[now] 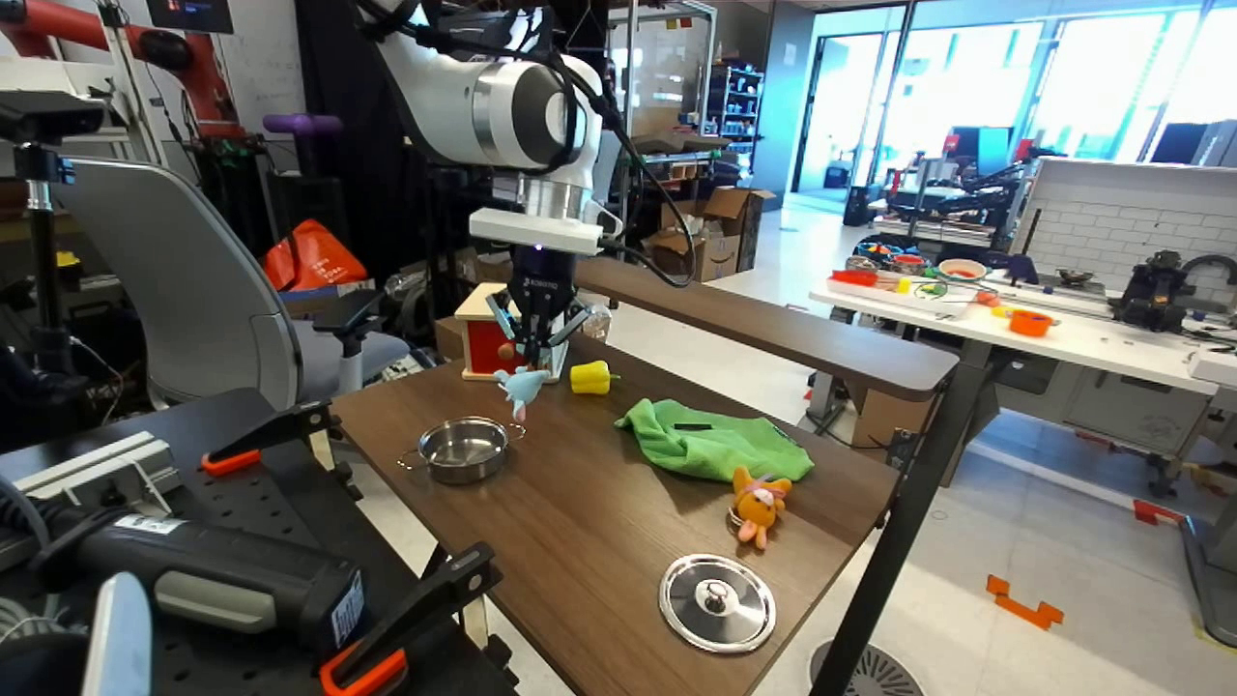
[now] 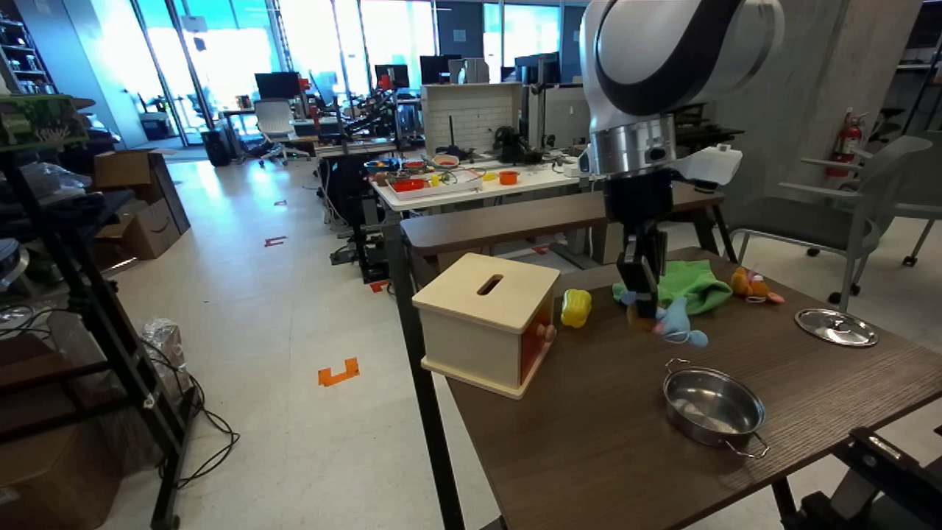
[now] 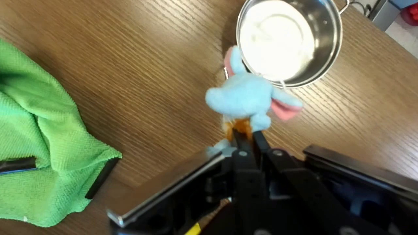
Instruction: Move the green towel to the right, close the drawer, move the plush toy to the left
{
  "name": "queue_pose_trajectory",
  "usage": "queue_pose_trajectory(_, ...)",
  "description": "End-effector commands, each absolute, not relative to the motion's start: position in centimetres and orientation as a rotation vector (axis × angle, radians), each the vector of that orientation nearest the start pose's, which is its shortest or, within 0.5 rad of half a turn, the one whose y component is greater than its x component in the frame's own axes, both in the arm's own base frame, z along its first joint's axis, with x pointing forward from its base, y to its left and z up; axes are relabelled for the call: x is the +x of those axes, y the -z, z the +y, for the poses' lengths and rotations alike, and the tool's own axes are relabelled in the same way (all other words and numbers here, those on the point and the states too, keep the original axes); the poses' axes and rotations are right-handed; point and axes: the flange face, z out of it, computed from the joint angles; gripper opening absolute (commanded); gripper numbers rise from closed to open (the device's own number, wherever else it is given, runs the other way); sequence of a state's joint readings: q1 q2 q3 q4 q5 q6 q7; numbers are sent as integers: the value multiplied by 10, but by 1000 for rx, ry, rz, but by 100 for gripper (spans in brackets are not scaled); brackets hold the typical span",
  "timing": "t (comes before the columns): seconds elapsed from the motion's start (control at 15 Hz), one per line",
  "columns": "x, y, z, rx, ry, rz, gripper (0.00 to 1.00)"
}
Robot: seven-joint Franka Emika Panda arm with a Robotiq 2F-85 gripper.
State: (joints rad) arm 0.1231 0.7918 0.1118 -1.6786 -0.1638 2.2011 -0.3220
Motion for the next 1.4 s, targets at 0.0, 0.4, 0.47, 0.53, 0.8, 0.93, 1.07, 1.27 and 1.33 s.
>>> queue_pose_trajectory(0.0, 646, -108, 149, -2965, -364, -1062, 2)
queue_pose_trajectory(0.4, 667, -85, 150, -2966, -318, -1047, 2)
queue_pose_trajectory(0.47, 669, -81, 151, -2966, -313, -1042, 2)
queue_pose_trajectory(0.53, 671, -78, 151, -2967, -314, -1038, 2)
queue_pose_trajectory(0.8, 677, -68, 152, -2976, -294, -1024, 47)
queue_pose_trajectory(0.93, 679, -68, 152, -2981, -282, -1018, 60)
queue_pose_trajectory(1.07, 681, -72, 153, -2992, -263, -1010, 75)
queue_pose_trajectory(1.27, 673, -89, 153, -2995, -245, -995, 98)
queue_pose_trajectory(1.33, 670, -95, 154, -2991, -239, -994, 100)
